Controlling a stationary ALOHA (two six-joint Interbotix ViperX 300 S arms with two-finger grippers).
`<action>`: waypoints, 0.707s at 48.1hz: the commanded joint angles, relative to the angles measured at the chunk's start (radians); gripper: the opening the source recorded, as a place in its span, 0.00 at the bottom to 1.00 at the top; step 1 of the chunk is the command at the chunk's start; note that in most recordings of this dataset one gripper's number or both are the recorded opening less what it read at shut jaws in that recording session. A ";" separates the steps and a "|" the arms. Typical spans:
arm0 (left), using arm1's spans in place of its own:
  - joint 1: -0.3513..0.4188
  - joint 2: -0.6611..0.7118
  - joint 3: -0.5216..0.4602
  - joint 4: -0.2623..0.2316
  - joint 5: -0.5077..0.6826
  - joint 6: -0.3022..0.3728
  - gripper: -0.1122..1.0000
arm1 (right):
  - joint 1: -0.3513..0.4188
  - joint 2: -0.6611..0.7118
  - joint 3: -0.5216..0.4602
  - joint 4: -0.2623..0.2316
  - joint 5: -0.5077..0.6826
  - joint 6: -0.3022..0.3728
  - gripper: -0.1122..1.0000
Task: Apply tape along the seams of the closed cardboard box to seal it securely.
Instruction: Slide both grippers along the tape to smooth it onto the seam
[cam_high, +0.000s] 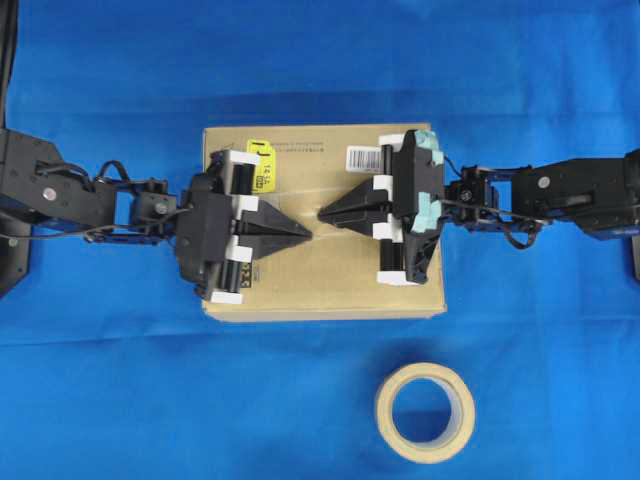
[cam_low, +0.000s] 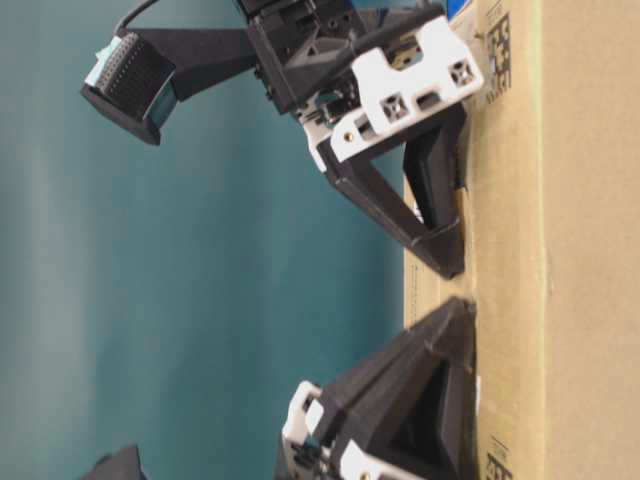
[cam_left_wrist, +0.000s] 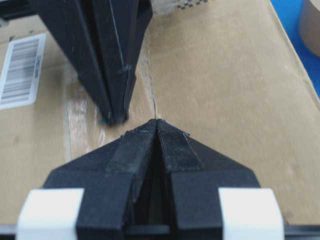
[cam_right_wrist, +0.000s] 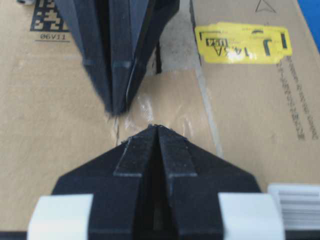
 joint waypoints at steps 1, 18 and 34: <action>0.000 -0.031 0.021 -0.002 0.006 0.005 0.10 | 0.015 -0.026 0.028 0.015 0.025 0.002 0.10; 0.006 -0.075 0.071 -0.003 0.008 0.006 0.10 | 0.035 -0.107 0.112 0.046 0.028 0.002 0.10; 0.003 -0.160 -0.002 -0.003 0.028 0.012 0.10 | 0.037 -0.238 0.086 0.038 0.035 -0.017 0.10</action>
